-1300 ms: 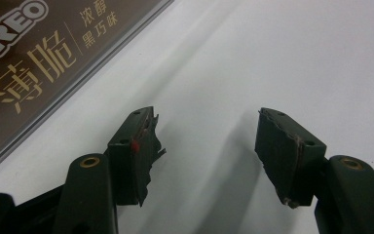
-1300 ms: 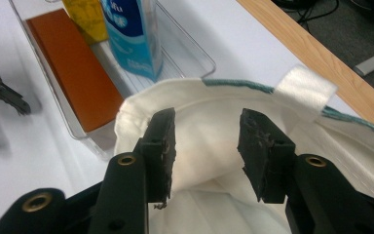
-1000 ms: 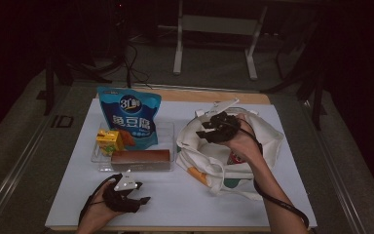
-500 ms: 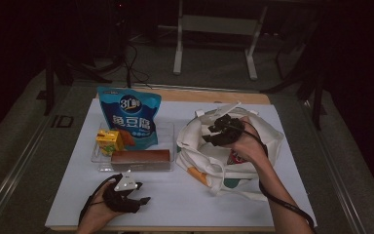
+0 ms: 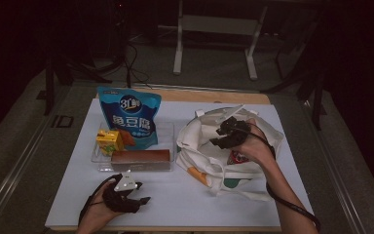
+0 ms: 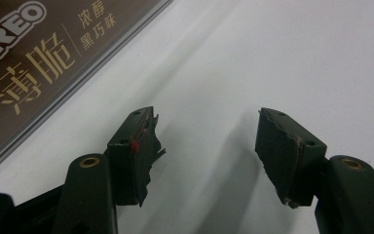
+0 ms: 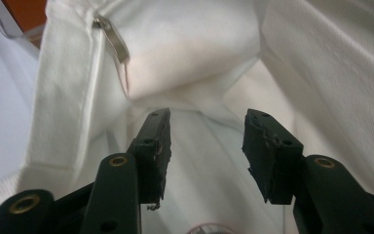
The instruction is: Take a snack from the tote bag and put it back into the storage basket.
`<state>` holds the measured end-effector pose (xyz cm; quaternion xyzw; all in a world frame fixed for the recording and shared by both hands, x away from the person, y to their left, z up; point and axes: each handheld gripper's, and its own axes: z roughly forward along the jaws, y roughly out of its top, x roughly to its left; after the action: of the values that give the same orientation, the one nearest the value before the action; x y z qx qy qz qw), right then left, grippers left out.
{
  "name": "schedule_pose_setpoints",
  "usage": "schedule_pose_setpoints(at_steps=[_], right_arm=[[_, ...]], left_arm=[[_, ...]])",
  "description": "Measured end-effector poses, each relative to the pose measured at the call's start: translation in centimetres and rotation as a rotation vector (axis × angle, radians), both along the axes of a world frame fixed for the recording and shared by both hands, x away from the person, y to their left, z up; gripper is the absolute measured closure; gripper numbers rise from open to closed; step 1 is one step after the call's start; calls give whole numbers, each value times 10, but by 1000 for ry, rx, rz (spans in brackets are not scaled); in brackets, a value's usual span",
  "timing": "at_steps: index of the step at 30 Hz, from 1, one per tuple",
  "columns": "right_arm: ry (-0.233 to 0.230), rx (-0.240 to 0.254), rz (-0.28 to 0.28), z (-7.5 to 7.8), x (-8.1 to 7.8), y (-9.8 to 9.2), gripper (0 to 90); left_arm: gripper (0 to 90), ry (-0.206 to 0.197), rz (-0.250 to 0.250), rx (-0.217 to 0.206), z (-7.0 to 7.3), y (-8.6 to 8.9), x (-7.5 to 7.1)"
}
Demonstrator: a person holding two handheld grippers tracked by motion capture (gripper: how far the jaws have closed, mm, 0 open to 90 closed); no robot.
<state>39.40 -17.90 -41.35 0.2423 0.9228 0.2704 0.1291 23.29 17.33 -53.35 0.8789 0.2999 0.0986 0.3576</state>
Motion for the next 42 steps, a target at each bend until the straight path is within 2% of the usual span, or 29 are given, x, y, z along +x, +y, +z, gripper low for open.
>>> schedule_pose_setpoints(at_steps=[16, 27, 42], right_arm=[[48, -65, -8, -9, -3, -19, 493], [63, -112, -11, -14, -6, -27, 471], [82, -141, -29, -18, -8, -37, 425]], left_arm=[[401, 2, -2, 1, 0, -1, 0], [401, 2, -2, 1, 0, -1, 0], [401, 4, -5, 3, 0, -1, 0]])
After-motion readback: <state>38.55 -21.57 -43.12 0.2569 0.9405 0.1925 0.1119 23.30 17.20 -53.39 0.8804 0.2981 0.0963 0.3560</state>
